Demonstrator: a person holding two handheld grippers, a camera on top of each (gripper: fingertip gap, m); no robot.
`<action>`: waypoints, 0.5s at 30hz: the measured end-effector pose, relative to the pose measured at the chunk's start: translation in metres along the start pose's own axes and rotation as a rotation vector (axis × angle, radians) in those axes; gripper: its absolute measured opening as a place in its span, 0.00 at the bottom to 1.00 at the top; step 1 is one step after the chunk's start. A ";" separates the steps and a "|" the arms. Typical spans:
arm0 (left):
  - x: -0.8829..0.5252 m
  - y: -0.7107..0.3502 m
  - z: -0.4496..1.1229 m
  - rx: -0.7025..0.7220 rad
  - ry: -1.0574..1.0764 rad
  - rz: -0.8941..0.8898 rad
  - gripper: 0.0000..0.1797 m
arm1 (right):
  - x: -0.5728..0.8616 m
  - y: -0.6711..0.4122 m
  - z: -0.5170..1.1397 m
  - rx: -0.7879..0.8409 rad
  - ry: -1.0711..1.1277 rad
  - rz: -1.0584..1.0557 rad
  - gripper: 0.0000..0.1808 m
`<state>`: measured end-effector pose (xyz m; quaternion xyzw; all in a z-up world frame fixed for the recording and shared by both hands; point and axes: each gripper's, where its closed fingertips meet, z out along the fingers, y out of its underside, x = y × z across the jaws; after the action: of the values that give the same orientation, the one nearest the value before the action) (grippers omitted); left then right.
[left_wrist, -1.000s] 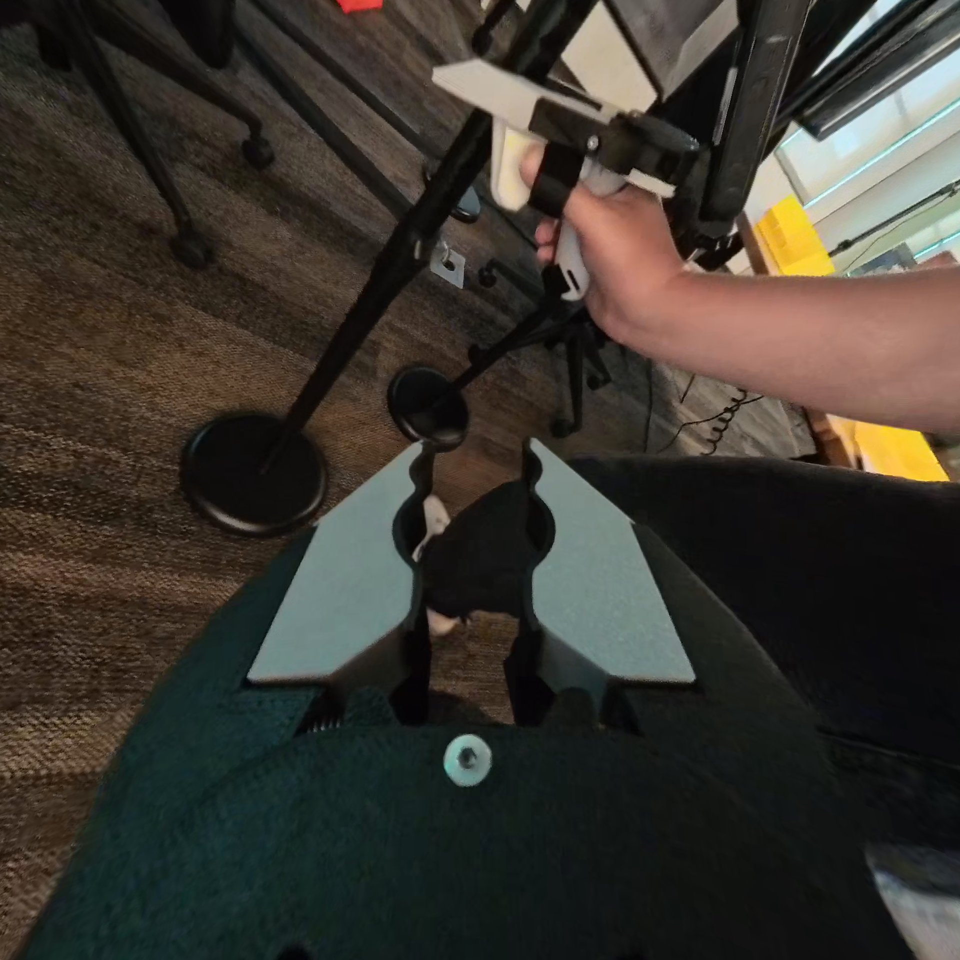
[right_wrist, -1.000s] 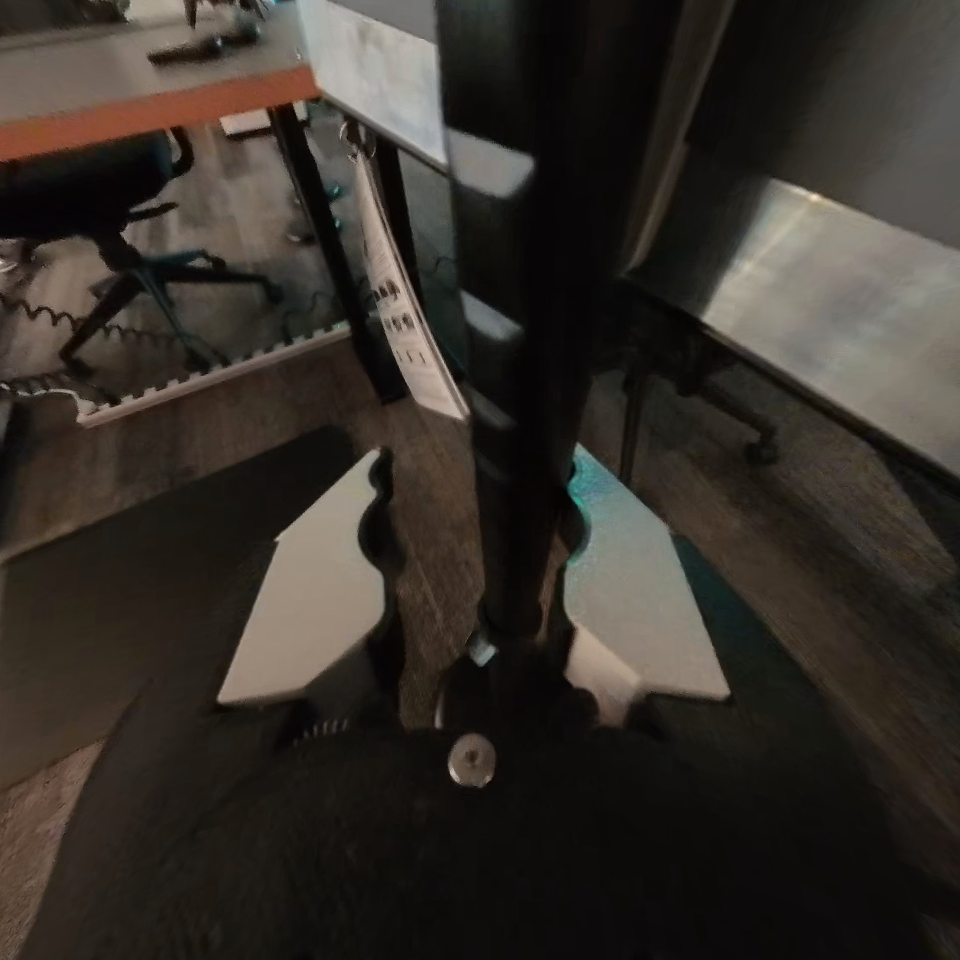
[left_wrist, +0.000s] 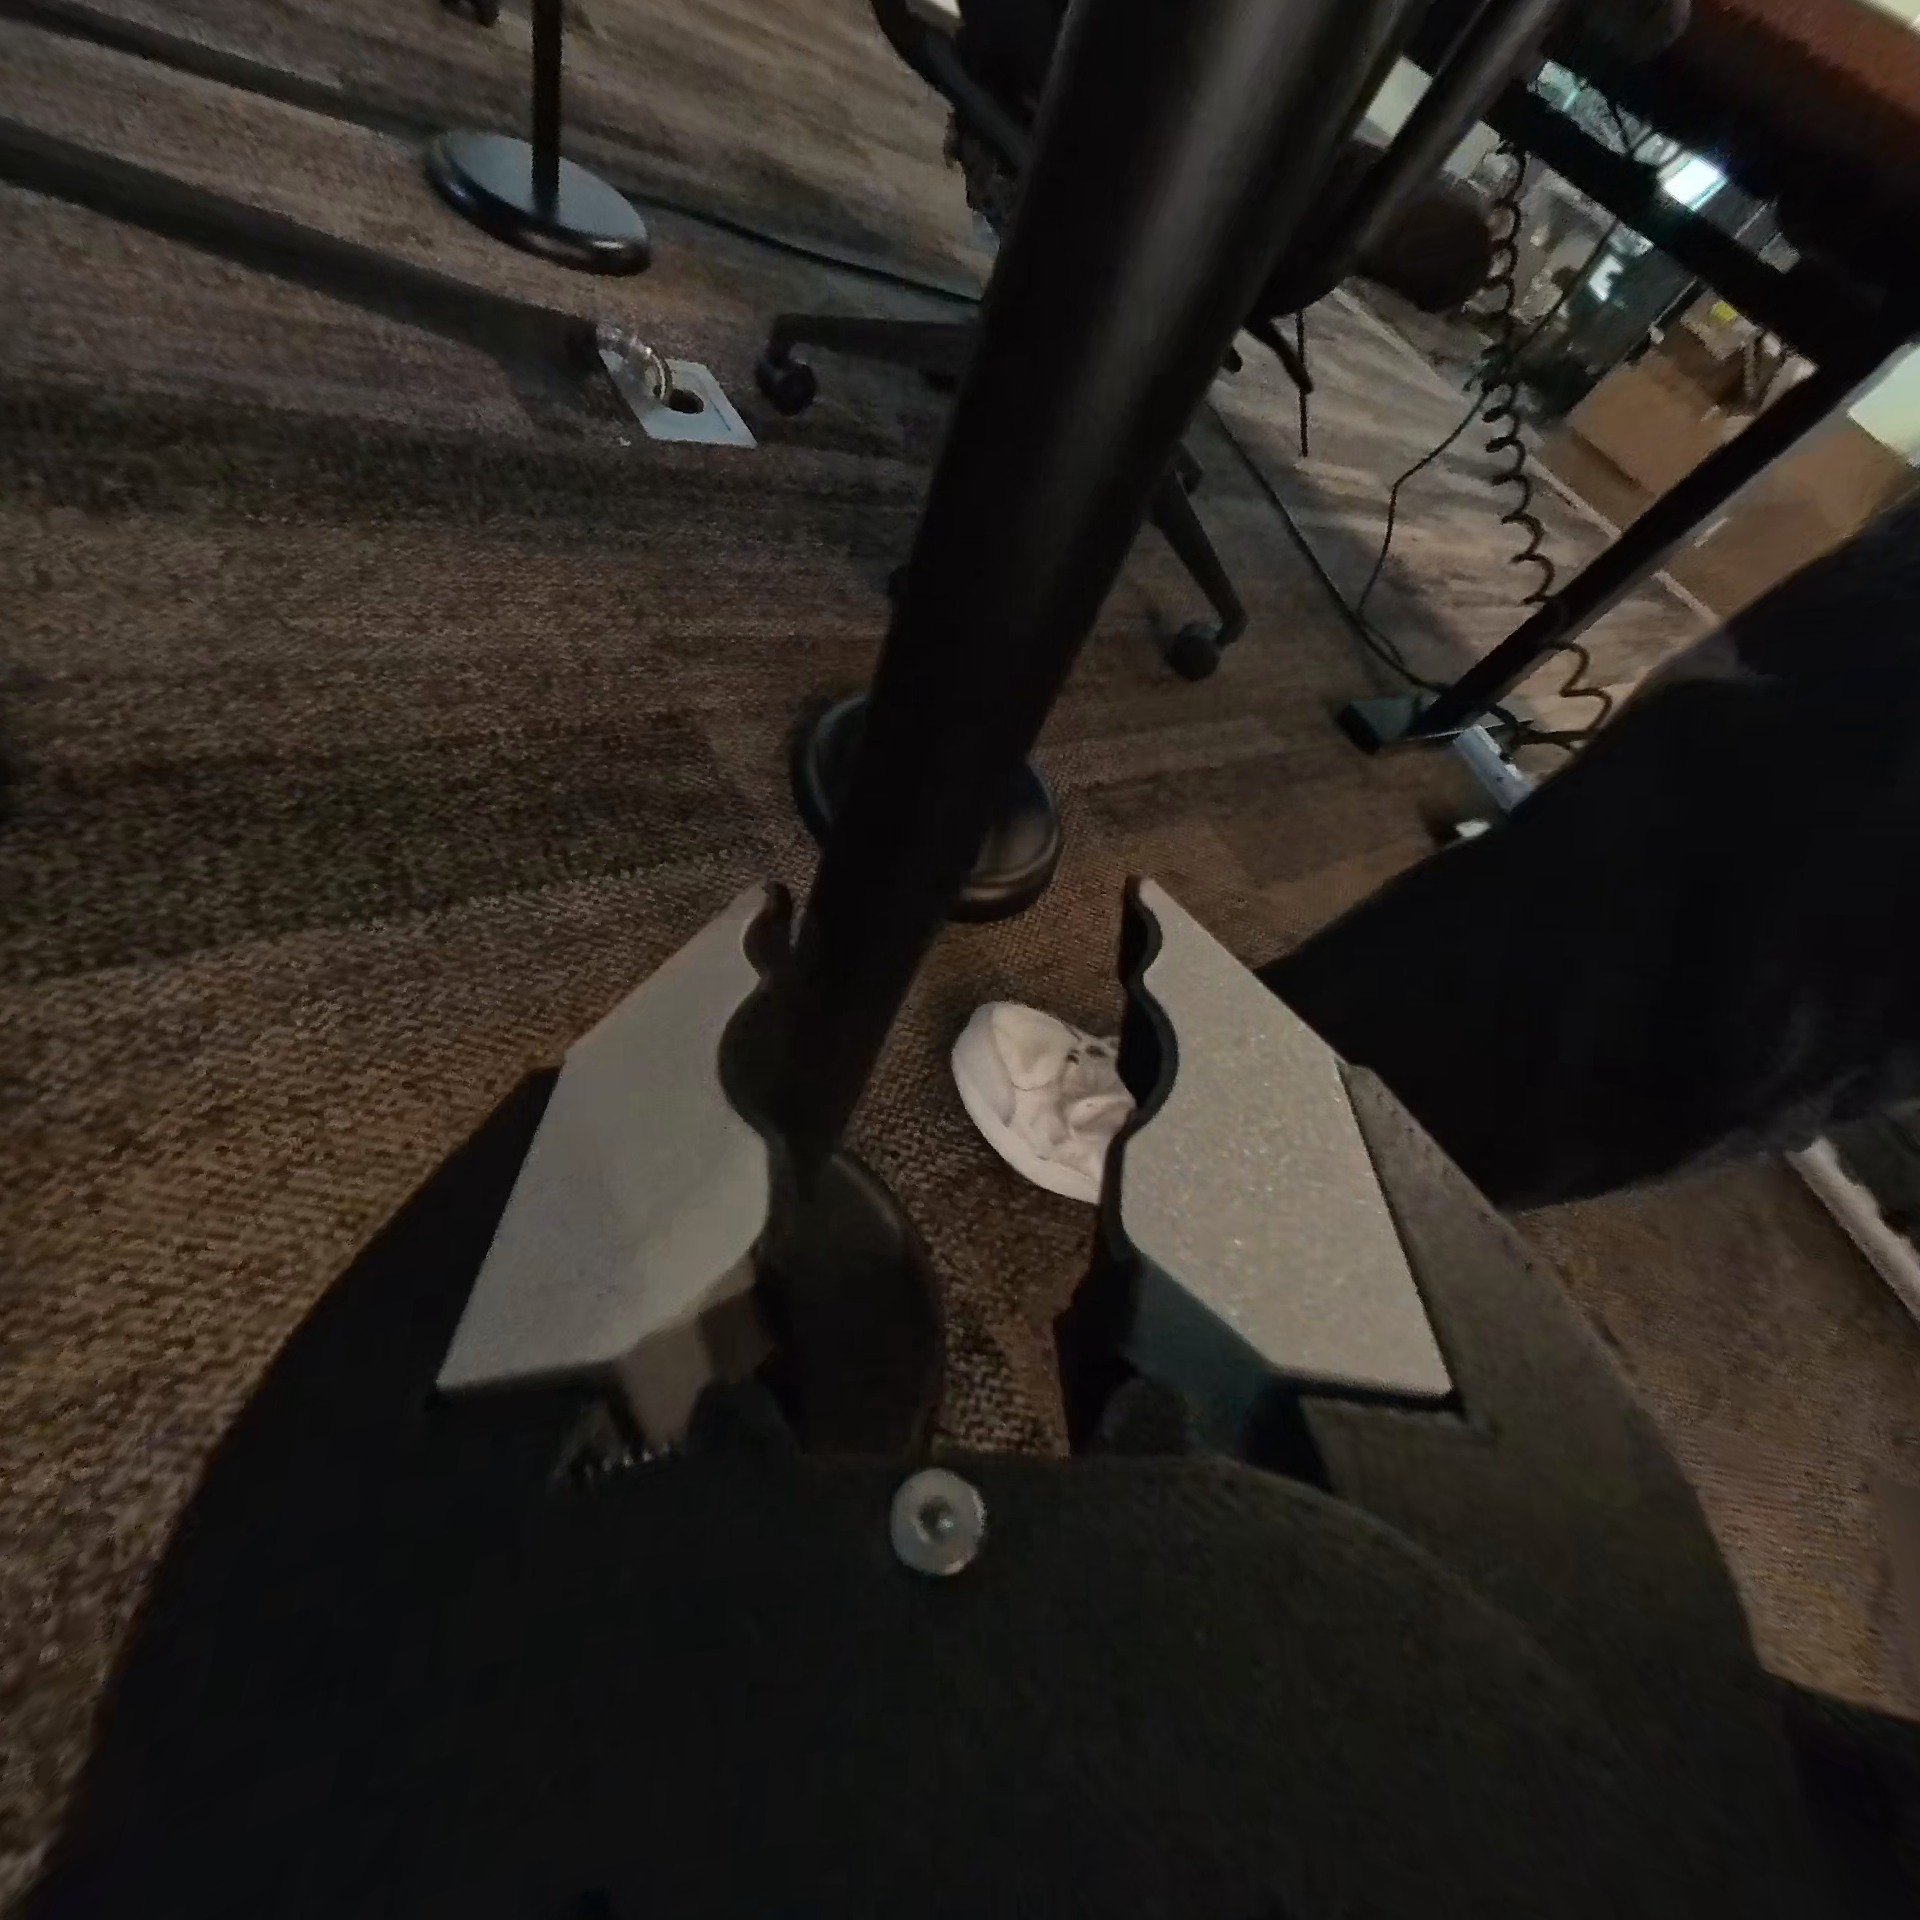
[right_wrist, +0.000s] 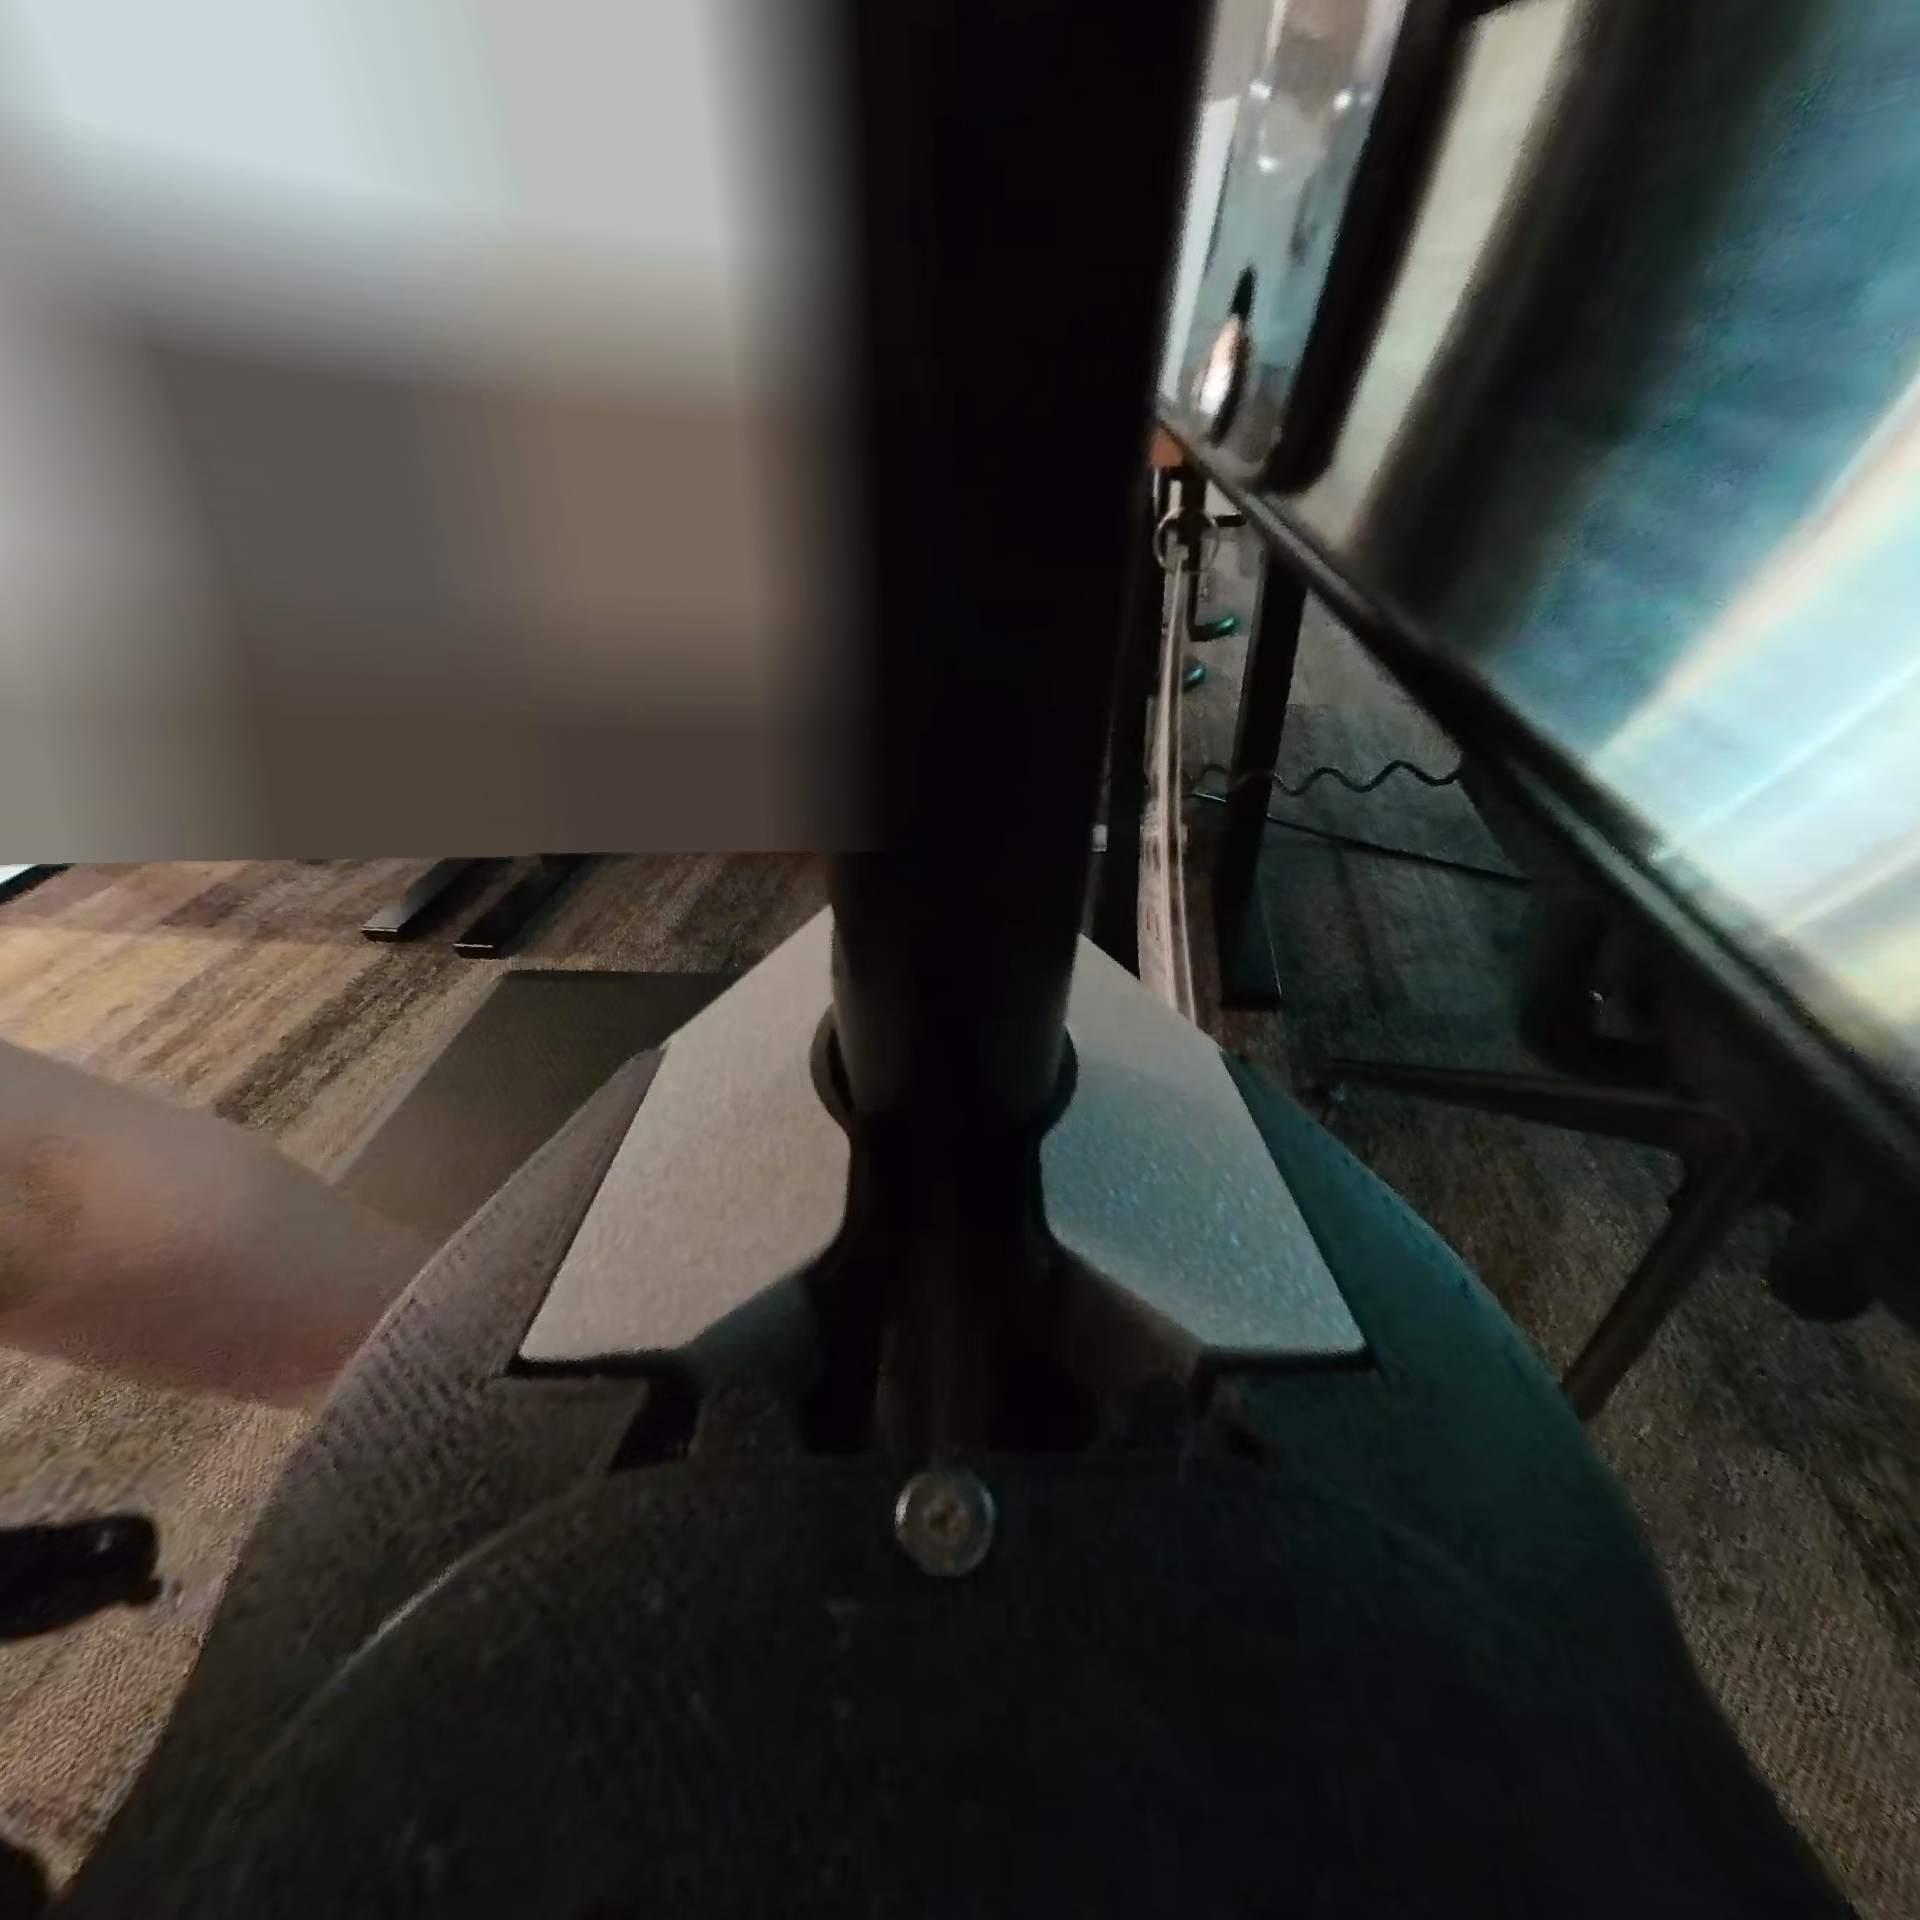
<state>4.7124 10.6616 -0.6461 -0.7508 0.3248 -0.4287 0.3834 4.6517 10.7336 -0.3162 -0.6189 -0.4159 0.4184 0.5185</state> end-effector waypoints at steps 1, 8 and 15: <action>-0.005 0.000 0.007 0.006 0.003 0.008 0.35 | 0.005 -0.001 0.000 0.007 -0.009 -0.002 0.11; -0.025 -0.009 0.056 0.003 0.066 0.064 0.29 | 0.044 -0.008 -0.002 0.040 -0.028 0.035 0.11; -0.031 -0.011 0.078 0.097 0.029 0.092 0.18 | 0.059 -0.011 -0.001 0.066 -0.034 0.076 0.12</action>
<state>4.7706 10.7153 -0.6754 -0.7094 0.3430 -0.4367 0.4340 4.6692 10.7904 -0.3106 -0.6094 -0.3868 0.4620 0.5153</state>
